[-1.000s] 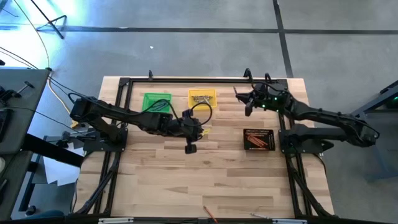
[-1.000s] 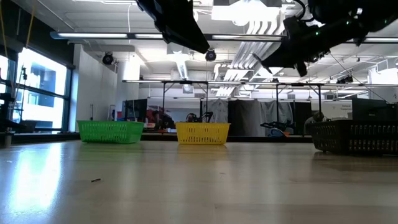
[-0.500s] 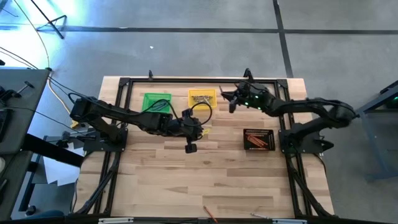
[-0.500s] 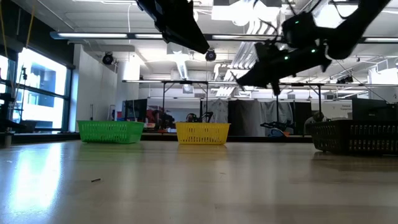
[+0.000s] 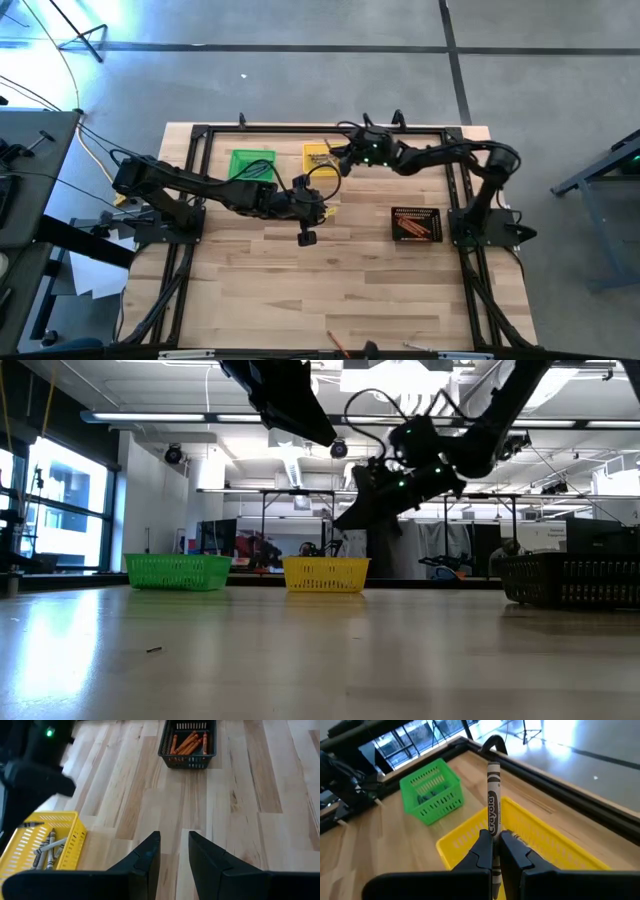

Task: Sort crayons
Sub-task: Put the gray crayon into the yellow bin

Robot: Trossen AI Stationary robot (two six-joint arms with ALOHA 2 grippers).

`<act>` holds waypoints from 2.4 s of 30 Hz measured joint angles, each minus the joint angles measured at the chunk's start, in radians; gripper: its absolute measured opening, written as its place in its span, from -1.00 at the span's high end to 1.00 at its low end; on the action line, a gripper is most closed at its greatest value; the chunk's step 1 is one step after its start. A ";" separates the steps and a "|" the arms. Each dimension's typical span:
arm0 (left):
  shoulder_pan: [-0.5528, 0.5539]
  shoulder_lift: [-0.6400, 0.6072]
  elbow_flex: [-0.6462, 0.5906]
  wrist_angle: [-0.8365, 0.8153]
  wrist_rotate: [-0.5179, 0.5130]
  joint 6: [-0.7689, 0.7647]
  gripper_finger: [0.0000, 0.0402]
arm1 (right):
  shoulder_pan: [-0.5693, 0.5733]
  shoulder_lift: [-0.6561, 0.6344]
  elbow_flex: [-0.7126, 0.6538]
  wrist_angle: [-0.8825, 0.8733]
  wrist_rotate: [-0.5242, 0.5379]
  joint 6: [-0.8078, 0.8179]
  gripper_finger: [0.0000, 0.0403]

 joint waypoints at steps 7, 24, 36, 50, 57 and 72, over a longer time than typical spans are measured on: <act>0.000 0.000 0.000 0.000 0.000 0.000 0.57 | 0.001 0.084 0.099 -0.046 -0.027 -0.008 1.00; 0.000 0.000 0.000 0.002 0.000 0.000 0.57 | 0.001 0.097 0.130 -0.186 -0.022 -0.061 0.93; 0.000 0.000 0.000 0.007 0.000 0.000 0.57 | 0.001 0.097 0.130 -0.218 -0.020 -0.061 0.83; 0.000 0.000 0.000 0.007 0.000 0.001 0.57 | 0.001 0.097 0.130 -0.282 -0.019 -0.061 0.83; 0.000 0.000 0.000 0.007 0.001 0.001 0.57 | 0.001 0.097 0.130 -0.280 -0.025 -0.061 0.76; 0.000 0.000 0.000 -0.029 0.004 -0.029 0.57 | -0.002 -0.034 0.344 -0.913 -0.067 -0.285 0.48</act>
